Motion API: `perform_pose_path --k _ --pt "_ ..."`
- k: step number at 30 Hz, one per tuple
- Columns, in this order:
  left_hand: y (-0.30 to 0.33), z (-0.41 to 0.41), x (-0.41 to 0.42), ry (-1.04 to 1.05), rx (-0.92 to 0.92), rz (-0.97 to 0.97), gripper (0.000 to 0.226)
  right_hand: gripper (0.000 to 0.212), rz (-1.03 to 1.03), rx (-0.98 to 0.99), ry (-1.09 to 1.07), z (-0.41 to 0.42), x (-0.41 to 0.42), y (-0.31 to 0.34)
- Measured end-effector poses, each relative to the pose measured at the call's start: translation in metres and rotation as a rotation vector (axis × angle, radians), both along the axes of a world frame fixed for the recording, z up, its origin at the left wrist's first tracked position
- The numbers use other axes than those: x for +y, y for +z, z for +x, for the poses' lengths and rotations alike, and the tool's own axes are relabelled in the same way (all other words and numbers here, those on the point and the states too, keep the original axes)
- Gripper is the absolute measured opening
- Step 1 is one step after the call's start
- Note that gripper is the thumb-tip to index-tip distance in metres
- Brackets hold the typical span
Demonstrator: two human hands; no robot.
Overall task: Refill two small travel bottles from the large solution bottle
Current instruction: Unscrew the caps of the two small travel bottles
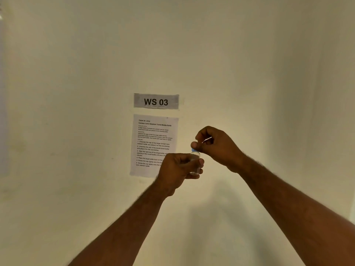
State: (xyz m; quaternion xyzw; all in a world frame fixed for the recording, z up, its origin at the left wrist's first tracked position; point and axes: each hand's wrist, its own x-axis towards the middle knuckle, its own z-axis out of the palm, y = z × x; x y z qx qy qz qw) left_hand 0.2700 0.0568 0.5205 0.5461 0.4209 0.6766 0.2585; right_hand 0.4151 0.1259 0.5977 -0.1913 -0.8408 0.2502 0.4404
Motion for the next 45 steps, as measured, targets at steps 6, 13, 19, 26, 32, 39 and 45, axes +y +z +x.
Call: perform_pose_path --k 6,13,19,26,32,39,45 --pt "-0.002 -0.009 0.001 -0.005 0.036 -0.003 0.017 0.025 -0.123 -0.048 0.162 0.0 0.002 -0.005" --pt "-0.005 -0.025 -0.005 -0.017 0.068 -0.003 0.024 0.029 -0.095 0.0 0.053 -0.02 -0.008 -0.007" --pt "-0.003 -0.039 -0.01 -0.034 0.063 -0.007 0.022 0.026 -0.145 -0.027 0.118 -0.033 -0.015 -0.006" --pt "-0.001 -0.045 -0.012 -0.033 0.061 0.011 0.02 0.027 -0.12 0.022 0.061 -0.04 -0.022 -0.005" --pt "-0.004 -0.048 -0.013 -0.028 0.055 0.033 0.015 0.037 -0.242 -0.024 0.121 -0.036 -0.025 -0.005" --pt "-0.01 -0.045 -0.018 -0.049 0.044 0.014 0.022 0.025 -0.124 0.013 0.094 -0.035 -0.025 -0.011" --pt "-0.042 -0.054 -0.033 0.005 0.002 0.028 0.017 0.024 -0.338 0.253 0.27 -0.027 -0.023 -0.039"
